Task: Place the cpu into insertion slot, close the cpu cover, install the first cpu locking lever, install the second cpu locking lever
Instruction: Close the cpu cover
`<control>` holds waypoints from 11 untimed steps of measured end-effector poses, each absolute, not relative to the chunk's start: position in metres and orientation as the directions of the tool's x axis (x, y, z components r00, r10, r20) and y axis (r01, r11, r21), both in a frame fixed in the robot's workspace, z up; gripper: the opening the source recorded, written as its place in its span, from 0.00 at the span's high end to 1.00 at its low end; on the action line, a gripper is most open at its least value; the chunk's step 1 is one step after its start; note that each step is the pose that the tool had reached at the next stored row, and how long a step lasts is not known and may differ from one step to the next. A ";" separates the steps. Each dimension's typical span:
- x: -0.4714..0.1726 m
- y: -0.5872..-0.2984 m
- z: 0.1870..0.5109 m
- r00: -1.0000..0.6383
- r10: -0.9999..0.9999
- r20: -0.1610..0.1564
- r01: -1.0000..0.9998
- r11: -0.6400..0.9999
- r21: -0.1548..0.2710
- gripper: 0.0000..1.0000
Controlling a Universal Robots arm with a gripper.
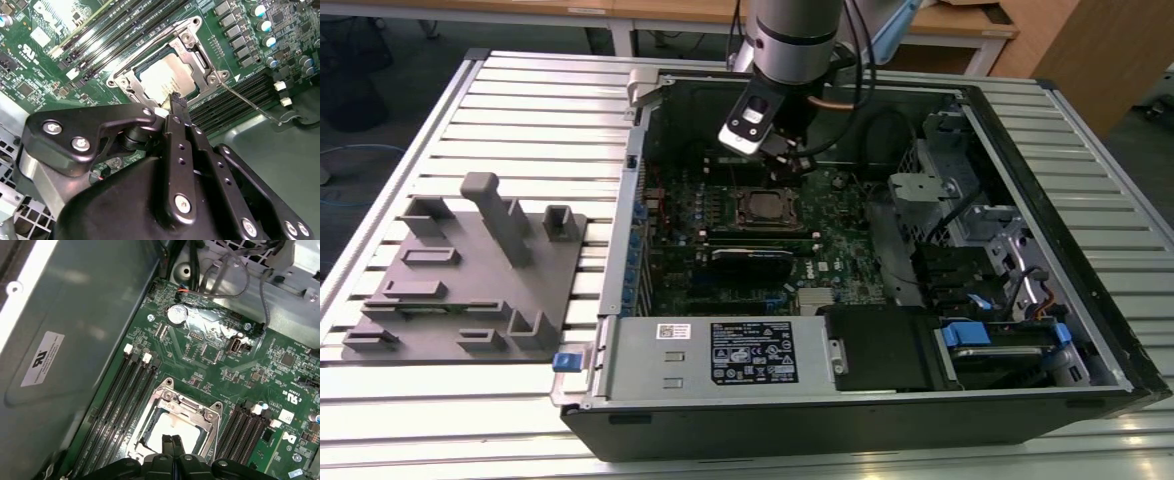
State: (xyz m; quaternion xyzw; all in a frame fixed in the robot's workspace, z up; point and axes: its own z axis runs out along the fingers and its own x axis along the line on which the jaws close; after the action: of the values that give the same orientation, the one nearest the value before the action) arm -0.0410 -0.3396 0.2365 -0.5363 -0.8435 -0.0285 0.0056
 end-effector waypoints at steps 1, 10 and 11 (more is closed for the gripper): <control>-0.041 -0.340 0.236 -0.430 0.902 0.040 0.902 0.429 0.042 0.89; -0.041 -0.340 0.236 -0.484 0.874 0.040 0.875 0.482 0.042 0.89; -0.041 -0.340 0.236 -0.490 0.871 0.040 0.872 0.488 0.042 0.89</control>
State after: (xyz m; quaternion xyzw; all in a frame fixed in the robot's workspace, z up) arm -0.0410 -0.3396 0.2365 -0.5050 -0.8626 -0.0283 0.0066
